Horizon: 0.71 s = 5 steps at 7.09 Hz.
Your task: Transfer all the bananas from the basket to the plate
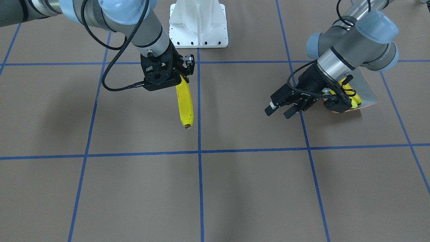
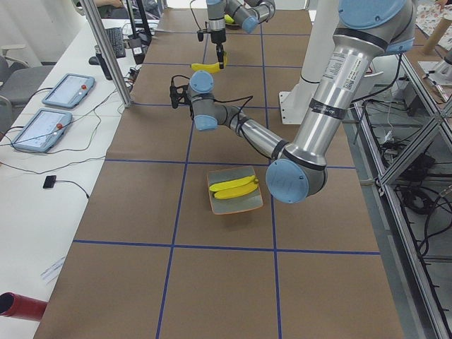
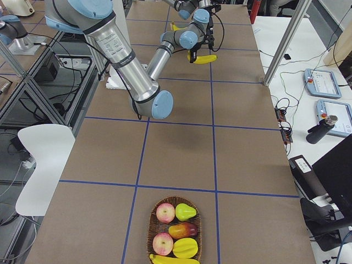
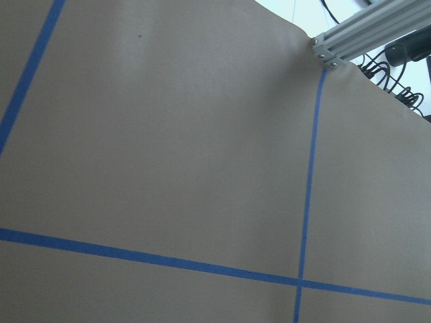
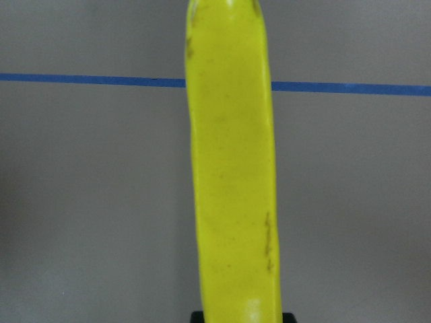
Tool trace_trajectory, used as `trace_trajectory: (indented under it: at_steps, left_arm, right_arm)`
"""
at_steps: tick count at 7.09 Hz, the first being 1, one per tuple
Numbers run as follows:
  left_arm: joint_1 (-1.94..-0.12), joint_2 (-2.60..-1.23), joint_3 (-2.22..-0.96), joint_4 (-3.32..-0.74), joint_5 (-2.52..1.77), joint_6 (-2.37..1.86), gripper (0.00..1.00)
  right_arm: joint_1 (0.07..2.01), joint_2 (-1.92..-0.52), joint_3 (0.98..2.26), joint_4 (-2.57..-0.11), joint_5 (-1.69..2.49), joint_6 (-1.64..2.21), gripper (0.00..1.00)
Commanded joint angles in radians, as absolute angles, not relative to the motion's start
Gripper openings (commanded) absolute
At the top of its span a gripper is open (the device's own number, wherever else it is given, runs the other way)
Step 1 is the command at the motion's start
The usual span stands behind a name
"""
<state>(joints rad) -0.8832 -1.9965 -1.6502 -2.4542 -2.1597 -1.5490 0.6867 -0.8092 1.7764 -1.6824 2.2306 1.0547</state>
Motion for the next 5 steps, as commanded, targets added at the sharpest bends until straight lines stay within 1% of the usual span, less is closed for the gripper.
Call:
trace_trajectory:
  at_steps: [1, 3, 5]
  left_arm:
    - [-0.829, -2.06, -1.64, -2.457, -2.158, -1.554, 1.0]
    - [-0.783, -2.101, -1.632, -2.457, -2.155, -1.552, 1.0]
    - [-0.769, -2.109, -1.634, -2.457, -2.155, -1.552, 1.0]
  right_arm:
    - [0.632, -0.778, 1.769, -1.681, 2.204, 1.06, 0.0]
    - [0.586, -0.756, 1.767, -1.678, 2.168, 1.057, 0.0]
    - [0.565, -0.746, 1.761, -1.654, 2.152, 1.057, 0.0]
